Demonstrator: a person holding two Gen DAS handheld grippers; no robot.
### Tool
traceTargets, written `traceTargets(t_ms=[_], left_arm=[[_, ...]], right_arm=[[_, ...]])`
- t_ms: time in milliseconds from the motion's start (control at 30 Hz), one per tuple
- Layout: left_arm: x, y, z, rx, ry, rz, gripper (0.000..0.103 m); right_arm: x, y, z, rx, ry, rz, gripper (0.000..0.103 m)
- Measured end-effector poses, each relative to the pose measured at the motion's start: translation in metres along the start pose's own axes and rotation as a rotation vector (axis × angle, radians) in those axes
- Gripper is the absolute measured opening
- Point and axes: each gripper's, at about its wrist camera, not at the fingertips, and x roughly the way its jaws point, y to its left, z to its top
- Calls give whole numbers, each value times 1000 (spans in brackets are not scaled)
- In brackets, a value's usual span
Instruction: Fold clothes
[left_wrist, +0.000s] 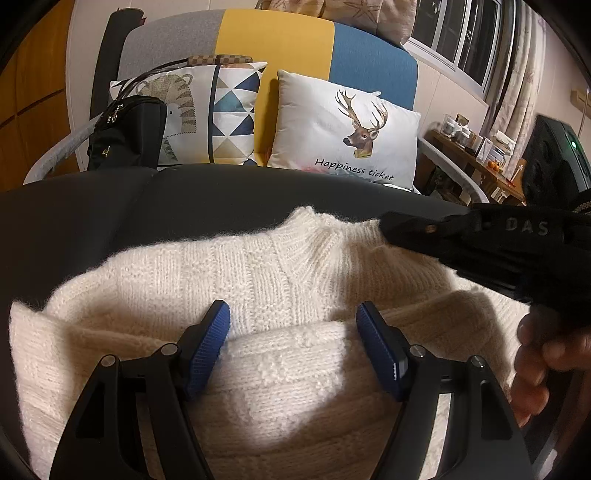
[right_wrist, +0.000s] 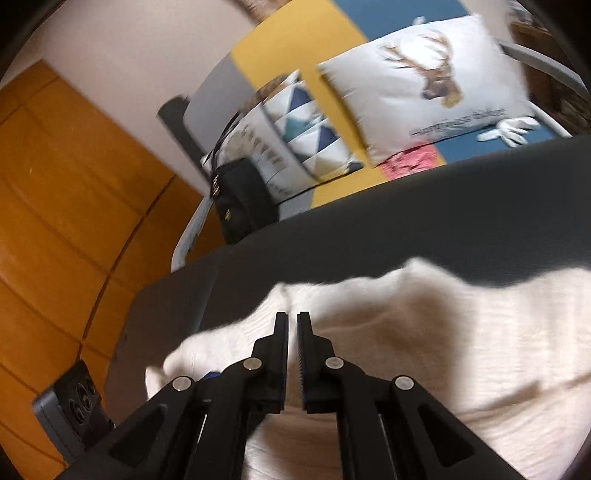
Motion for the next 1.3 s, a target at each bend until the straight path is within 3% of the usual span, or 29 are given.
traceTargets(t_ms=[200,233,433,500,633,800,867,1000,1133,1300], left_arm=[[0,0,0,-1,0,-1,74],[0,0,1,-1,1,-1,74],[0,0,1,-2,1,-1,74],[0,0,1,-5,3,-5,74],[1,-1,2,4,13,6,75],[-11,-10,8,46,65,32,76],[-32,-10,7,39,70,12,76],[-88,-2,-14,25,59,-13,76],[-136,7,-62,63,49,3,76],[-163,16,-118,191,47,160,76]], right_arm=[[33,10,-2,-36,73,-21,5],[36,9,-3,-35,82,-32,0],[35,6,-4,-35,97,-55,0],[14,7,-8,-29,52,-36,6],[-42,10,-23,-4,-67,20,7],[-112,3,-69,61,-86,69,15],[-143,-2,-88,66,-81,65,17],[-191,-17,-116,34,-48,-47,18],[-224,-27,-154,-4,3,-201,18],[-231,-18,-195,-164,58,-414,19]])
